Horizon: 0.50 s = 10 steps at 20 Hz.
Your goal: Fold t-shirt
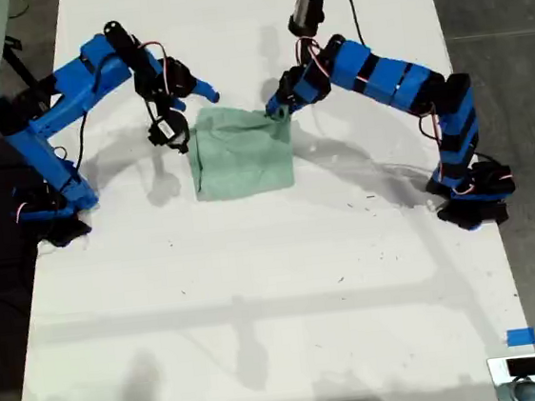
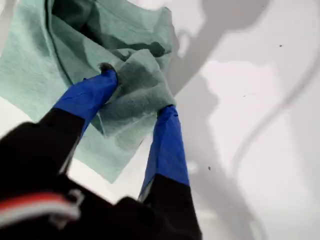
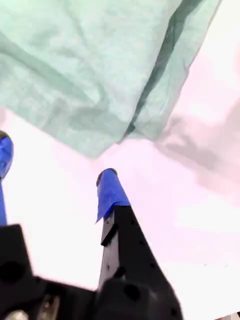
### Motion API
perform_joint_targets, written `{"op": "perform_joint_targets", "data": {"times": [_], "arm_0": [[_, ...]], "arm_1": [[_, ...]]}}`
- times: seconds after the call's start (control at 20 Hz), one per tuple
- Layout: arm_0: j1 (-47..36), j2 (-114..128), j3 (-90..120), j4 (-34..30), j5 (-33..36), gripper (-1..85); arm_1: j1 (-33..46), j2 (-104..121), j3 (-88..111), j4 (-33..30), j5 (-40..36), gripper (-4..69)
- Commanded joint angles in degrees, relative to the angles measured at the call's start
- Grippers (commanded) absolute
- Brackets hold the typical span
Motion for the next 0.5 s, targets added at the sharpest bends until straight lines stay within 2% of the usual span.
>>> {"op": "perform_joint_targets", "data": {"times": [0.0, 0.15, 0.25, 0.35, 0.45], "arm_0": [[-2.64, 13.54, 2.9, 0.79, 0.09, 34.1], [-3.43, 25.75, 10.28, 0.35, 0.26, 32.3], [-2.37, 33.31, 16.96, -0.35, -0.26, 26.9], [-1.32, 41.57, 25.4, -1.14, -2.46, 10.5], [-1.23, 51.42, 35.07, -1.58, -4.57, 0.1]], "arm_1": [[2.81, 11.43, -2.9, 4.31, -3.16, 20.4], [4.57, 20.3, 1.23, 7.47, -4.04, 18.8], [5.19, 28.04, 8.26, 7.47, -3.43, 18.0], [5.71, 37.53, 18.46, 6.68, -1.85, 17.0], [5.8, 49.83, 32.34, 3.16, -0.97, 16.2]]}}
